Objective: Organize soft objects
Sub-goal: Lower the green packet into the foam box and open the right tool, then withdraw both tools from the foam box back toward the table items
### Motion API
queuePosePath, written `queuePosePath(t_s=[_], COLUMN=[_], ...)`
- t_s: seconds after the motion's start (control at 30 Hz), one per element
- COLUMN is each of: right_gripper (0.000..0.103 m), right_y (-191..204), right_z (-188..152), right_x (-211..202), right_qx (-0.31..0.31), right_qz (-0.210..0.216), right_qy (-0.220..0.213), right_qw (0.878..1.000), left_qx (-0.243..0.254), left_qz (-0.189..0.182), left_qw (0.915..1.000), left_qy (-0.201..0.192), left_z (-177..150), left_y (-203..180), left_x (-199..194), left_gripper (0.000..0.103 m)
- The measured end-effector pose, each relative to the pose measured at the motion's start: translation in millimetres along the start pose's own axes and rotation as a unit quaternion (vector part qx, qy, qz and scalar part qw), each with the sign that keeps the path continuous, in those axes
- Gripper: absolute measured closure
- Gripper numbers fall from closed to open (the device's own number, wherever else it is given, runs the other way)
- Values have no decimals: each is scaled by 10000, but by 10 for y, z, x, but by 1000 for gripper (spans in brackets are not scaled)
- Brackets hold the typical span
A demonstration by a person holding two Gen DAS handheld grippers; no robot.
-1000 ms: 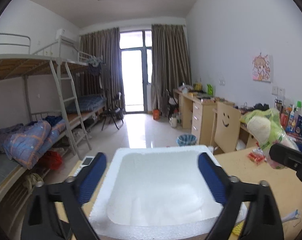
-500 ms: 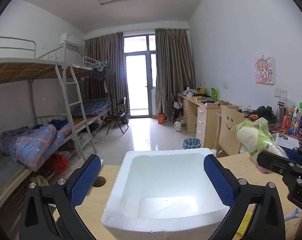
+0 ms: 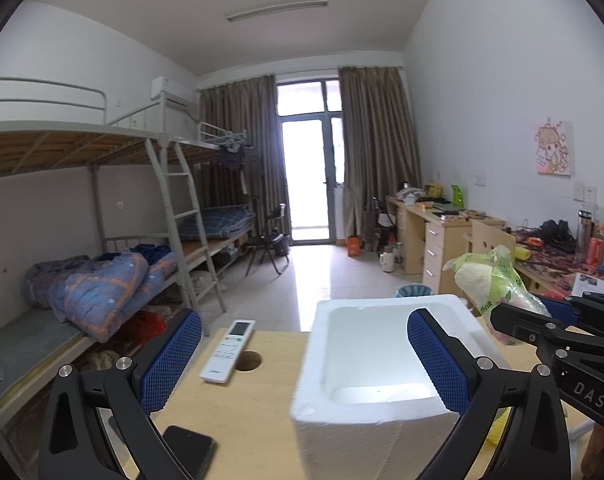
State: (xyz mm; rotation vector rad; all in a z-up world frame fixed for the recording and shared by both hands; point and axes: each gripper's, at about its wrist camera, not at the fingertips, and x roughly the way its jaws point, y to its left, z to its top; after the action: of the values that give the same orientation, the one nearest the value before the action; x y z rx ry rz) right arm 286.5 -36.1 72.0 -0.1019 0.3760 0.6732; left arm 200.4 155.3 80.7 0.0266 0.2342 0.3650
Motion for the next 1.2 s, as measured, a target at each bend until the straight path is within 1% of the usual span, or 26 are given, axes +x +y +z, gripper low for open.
queuePosePath(t_s=[0.27,0.37,0.7,0.93,0.97,1.0,1.03,1.07,1.1,1.2], right_gripper=[73,73,72,71,65,50,41,28,25,25], right_y=[112,126,78,190,196,200,203,207,208,215], right_z=[20,37,34,35,34,36,34,31,26,33], right_x=[98,149,283,351,355,351,345,331,312,301], right_qx=[-82,-72,-69,-91,-107,-122,-116,-101,-98,-152], right_qz=[146,185,54,16,39,59,54,48,60,47], right_qy=[-3,-3,69,184,207,203,178,139,85,77], right_qw=[9999,9998,9999,9998,9997,9997,9998,9998,9999,9998], left_qx=[-16,-43,-114,-142,-140,-128,-129,-138,-145,-169], left_qz=[381,407,410,398,391,392,409,404,406,420], left_qw=[9992,9992,9991,9991,9991,9991,9990,9991,9991,9990], left_qy=[-90,-40,-69,-94,-93,-84,-79,-67,-60,-64], left_z=[-21,-48,-63,-65,-75,-79,-84,-88,-94,-99], left_y=[168,199,231,281,281,284,276,275,278,280], left_x=[-143,-133,-111,-106,-108,-96,-94,-85,-84,-100], left_gripper=[0,0,0,0,0,0,0,0,0,0])
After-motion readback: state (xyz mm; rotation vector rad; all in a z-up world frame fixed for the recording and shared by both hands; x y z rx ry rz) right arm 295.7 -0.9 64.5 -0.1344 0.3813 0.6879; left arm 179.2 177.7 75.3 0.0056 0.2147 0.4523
